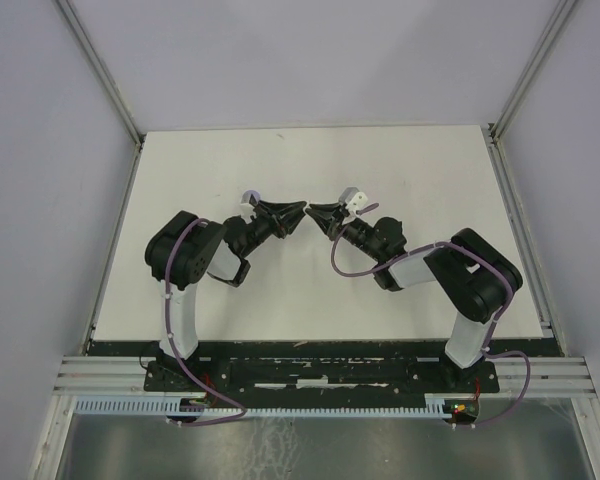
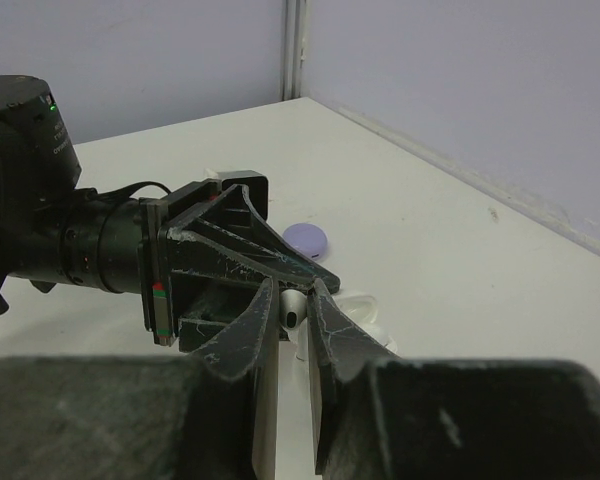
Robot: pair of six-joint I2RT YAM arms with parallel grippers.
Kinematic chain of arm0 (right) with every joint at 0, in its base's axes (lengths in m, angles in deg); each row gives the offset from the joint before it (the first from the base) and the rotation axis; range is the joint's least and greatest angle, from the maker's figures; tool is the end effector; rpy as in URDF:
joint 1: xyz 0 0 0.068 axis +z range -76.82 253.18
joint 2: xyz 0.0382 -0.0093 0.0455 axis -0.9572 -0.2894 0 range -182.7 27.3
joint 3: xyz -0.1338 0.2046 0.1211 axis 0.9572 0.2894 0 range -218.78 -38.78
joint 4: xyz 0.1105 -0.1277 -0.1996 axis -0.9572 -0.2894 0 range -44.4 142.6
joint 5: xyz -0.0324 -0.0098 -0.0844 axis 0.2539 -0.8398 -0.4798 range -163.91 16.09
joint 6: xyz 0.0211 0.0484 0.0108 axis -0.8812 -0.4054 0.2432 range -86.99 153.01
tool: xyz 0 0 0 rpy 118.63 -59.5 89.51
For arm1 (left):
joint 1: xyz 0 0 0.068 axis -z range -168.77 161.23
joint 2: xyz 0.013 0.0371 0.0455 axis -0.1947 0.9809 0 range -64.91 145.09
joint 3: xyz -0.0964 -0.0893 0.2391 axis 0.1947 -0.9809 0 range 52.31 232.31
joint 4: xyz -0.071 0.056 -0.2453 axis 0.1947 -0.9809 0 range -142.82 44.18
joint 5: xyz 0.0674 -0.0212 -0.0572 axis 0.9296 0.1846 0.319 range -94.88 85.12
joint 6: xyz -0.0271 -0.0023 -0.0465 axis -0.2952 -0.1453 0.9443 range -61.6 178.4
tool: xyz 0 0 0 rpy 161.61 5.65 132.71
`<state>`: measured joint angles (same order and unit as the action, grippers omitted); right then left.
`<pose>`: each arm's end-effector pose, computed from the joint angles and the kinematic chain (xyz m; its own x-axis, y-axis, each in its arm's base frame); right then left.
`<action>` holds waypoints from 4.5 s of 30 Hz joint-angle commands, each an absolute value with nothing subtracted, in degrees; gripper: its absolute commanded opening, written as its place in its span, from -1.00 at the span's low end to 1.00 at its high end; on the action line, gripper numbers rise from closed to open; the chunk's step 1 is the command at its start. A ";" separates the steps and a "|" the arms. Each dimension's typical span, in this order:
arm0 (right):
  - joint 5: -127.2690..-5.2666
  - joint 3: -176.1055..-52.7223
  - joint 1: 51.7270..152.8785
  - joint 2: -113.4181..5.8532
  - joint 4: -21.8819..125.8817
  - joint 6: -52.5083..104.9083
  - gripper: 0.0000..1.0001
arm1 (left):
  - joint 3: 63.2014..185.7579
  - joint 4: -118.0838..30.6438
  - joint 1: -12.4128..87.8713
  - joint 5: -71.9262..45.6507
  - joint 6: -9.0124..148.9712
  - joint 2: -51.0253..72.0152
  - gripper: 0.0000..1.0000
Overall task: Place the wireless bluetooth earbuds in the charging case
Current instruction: Place the earbud in the charging case, then close the charging case.
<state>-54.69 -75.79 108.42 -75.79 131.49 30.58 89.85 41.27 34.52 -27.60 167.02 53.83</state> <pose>0.2700 0.2052 0.1949 0.1468 0.1528 -0.9773 -0.8140 0.5800 -0.0316 0.3159 -0.1511 0.1230 -0.7102 -0.6459 0.2800 -0.1397 -0.2605 -0.9553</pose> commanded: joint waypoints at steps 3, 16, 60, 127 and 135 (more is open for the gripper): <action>-55.72 -75.56 108.63 -75.78 135.22 31.92 -0.97 | 91.41 53.29 34.71 -29.85 167.97 52.01 -0.94; -58.11 -74.47 108.13 -75.19 135.23 33.99 -0.97 | 91.61 53.31 34.71 -31.50 168.00 51.28 -0.94; -58.78 -71.32 107.21 -71.18 135.30 30.61 -0.02 | 93.35 53.29 34.57 -30.95 169.08 52.34 -0.94; -83.58 -74.52 107.41 -71.18 111.31 10.29 0.99 | 91.45 33.51 44.62 -4.61 164.46 47.03 -0.94; -83.40 -74.39 107.38 -71.05 112.10 10.24 0.99 | 92.77 32.95 45.12 -4.88 164.40 48.15 -0.94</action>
